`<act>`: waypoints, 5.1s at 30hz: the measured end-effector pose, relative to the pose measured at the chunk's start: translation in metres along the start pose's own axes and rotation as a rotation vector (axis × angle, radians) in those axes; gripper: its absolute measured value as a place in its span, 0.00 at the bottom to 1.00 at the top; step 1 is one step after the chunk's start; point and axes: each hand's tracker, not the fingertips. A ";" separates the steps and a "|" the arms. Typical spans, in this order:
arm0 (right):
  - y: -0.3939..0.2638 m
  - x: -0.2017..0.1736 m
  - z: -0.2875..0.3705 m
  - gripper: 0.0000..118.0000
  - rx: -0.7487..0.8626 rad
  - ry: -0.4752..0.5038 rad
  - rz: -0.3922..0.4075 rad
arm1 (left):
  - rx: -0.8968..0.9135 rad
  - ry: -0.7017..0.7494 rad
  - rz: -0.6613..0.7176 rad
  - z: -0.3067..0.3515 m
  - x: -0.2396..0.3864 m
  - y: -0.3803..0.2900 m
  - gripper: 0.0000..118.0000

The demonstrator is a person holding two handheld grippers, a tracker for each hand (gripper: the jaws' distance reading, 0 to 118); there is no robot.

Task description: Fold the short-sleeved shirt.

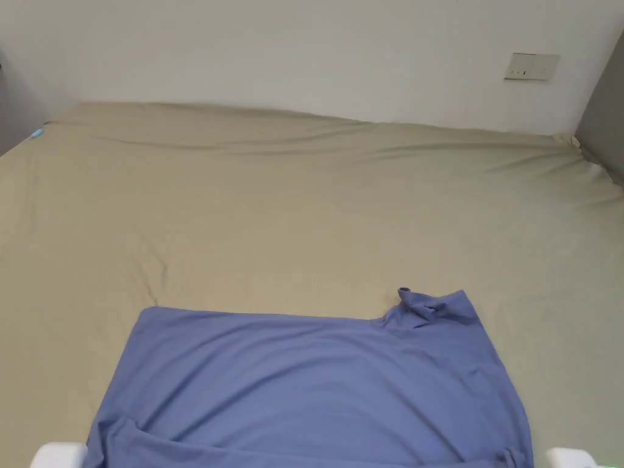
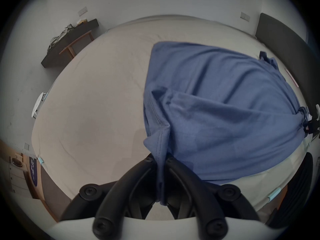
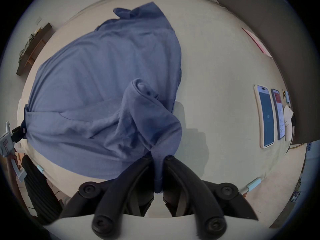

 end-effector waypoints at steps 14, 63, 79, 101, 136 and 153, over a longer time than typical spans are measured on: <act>0.033 0.014 0.090 0.86 0.313 -0.080 -0.031 | 0.180 -0.052 0.078 0.037 -0.023 0.042 0.66; 0.079 -0.091 0.164 0.02 0.940 -0.210 0.186 | 0.295 0.010 0.018 -0.055 0.013 0.209 0.99; 0.107 -0.067 0.132 0.02 0.825 -0.243 0.168 | 0.161 -0.091 0.034 -0.124 0.023 0.243 0.16; 0.246 0.011 -0.089 0.96 0.127 -0.116 -0.042 | 0.432 -0.001 -0.099 -0.002 0.032 0.199 0.00; 0.051 0.012 0.097 0.03 0.176 0.024 0.216 | 0.271 -0.010 -0.117 0.088 -0.006 0.065 0.00; 0.004 0.014 0.029 0.03 -0.089 0.035 0.243 | 0.012 -0.025 -0.207 0.035 -0.007 0.012 0.00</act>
